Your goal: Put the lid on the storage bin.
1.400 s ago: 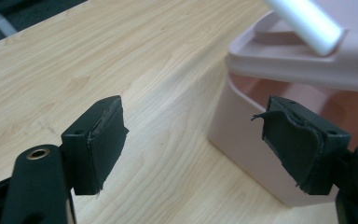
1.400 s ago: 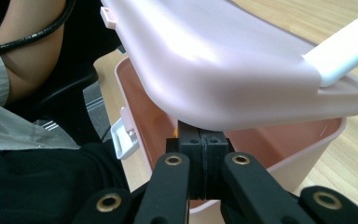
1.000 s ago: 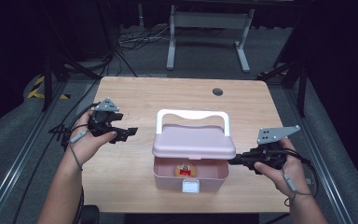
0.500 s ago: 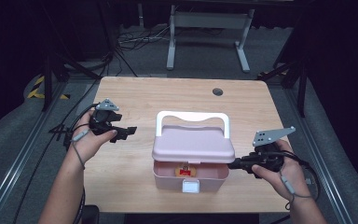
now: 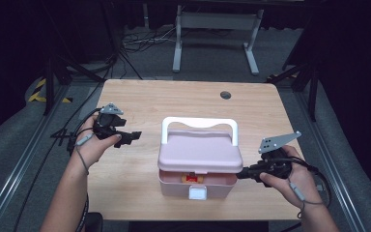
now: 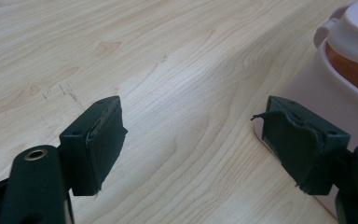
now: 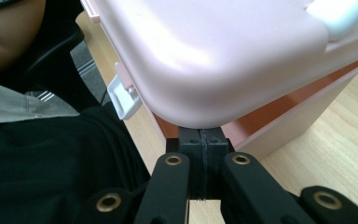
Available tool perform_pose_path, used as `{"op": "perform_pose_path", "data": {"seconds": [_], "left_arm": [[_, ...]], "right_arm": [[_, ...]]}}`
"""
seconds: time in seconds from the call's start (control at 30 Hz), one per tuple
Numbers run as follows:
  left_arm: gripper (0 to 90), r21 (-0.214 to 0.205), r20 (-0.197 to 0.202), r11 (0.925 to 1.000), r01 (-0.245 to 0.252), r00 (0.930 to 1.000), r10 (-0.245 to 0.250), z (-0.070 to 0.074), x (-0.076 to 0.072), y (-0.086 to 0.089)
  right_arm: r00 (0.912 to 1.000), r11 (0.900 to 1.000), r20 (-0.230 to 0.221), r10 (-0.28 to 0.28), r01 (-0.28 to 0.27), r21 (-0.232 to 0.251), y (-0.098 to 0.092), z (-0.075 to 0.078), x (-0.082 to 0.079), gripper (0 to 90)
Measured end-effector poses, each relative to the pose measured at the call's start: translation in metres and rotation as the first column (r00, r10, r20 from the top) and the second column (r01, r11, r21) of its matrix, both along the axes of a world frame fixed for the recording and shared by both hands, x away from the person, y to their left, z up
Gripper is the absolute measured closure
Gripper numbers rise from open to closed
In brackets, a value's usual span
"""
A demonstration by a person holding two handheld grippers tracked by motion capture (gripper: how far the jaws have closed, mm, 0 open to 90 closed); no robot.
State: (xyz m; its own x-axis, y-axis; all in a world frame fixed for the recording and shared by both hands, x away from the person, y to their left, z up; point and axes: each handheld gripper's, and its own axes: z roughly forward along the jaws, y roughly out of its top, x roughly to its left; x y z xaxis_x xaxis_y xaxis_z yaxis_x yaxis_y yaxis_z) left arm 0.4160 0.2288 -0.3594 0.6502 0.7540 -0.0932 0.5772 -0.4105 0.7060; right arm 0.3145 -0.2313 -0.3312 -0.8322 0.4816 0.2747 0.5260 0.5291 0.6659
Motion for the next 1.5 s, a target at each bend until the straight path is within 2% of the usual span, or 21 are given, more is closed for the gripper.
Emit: {"op": "perform_pose_path", "data": {"seconds": [0.77,1.5], "left_arm": [[21.6,0.013,-0.021,0.9998,0.013,0.9997,-0.013,-0.005,0.002,-0.002],[21.4,0.024,-0.042,0.9993,0.028,0.9988,-0.027,-0.011,0.005,-0.006]], "right_arm": [[0.9967,0.9952,-0.068,0.044,-0.05,-0.084,0.006,-0.008,0.0,90.0],[0.9923,0.988,-0.116,0.044,-0.06,-0.142,0.003,-0.01,-0.002,90.0]]}}
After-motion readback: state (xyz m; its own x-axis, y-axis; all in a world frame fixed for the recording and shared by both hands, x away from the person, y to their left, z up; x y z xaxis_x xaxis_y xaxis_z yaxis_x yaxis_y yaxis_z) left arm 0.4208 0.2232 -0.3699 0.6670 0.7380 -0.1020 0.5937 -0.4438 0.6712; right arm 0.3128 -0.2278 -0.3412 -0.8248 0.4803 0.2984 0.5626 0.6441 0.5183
